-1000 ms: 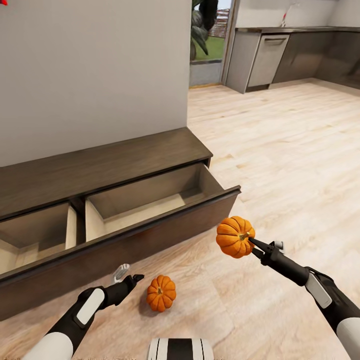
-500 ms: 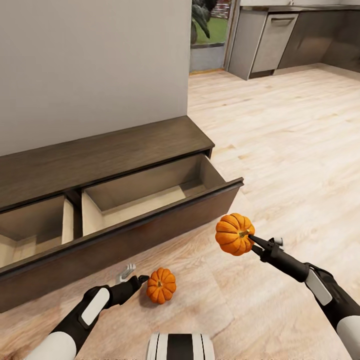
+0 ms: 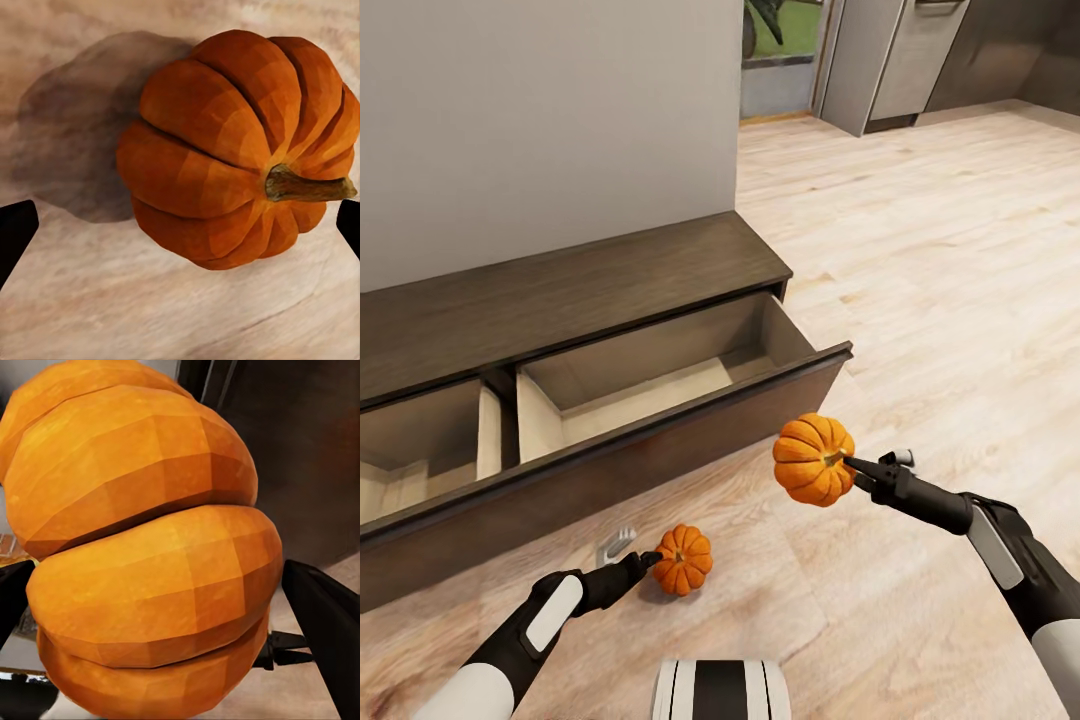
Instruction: Place each of the two pumpkins and all three candles from the living room inside a cabinet in the living room (use any cabinet), then make sure every cabinet is closed, and position the cauldron so it is next to a table in the living room.
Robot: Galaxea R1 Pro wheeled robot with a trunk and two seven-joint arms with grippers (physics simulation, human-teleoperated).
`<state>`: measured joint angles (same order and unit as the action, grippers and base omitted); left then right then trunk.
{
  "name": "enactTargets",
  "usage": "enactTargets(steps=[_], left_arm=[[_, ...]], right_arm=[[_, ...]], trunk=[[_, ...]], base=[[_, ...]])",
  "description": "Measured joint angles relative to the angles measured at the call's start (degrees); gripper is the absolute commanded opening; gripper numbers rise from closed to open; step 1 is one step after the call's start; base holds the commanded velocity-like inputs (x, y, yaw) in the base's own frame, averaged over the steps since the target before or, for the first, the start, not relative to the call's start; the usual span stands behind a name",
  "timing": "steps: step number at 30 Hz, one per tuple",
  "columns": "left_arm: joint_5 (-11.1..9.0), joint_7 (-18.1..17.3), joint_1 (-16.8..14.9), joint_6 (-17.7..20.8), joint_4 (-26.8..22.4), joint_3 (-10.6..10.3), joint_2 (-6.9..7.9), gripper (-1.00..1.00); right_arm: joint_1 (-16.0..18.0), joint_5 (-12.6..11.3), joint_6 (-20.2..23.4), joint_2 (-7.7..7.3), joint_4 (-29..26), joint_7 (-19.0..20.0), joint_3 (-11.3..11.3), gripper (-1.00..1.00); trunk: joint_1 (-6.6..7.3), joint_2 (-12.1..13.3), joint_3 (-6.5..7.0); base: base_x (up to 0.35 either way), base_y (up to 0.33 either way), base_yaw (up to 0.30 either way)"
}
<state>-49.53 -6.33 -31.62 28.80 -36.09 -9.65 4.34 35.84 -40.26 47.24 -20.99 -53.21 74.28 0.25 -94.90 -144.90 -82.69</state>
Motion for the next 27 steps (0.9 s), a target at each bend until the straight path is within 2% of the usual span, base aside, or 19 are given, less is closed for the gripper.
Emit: enactTargets(steps=[5, 27], left_arm=[[0.0, -0.02, 0.0, 0.0, 0.0, 0.0, -0.01, 1.0], [0.0, 0.06, 0.0, 0.03, 0.0, 0.0, 0.0, 1.0]], right_arm=[[0.0, 0.26, 0.1, 0.0, -0.1, -0.01, 0.0, -1.0], [0.0, 0.27, 0.21, 0.02, -0.05, 0.0, 0.0, -1.0]], trunk=[[-0.13, -0.06, -1.1], [-0.12, -0.07, -1.11]], base=[[0.0, 0.0, 0.0], [0.064, -0.047, 0.0]])
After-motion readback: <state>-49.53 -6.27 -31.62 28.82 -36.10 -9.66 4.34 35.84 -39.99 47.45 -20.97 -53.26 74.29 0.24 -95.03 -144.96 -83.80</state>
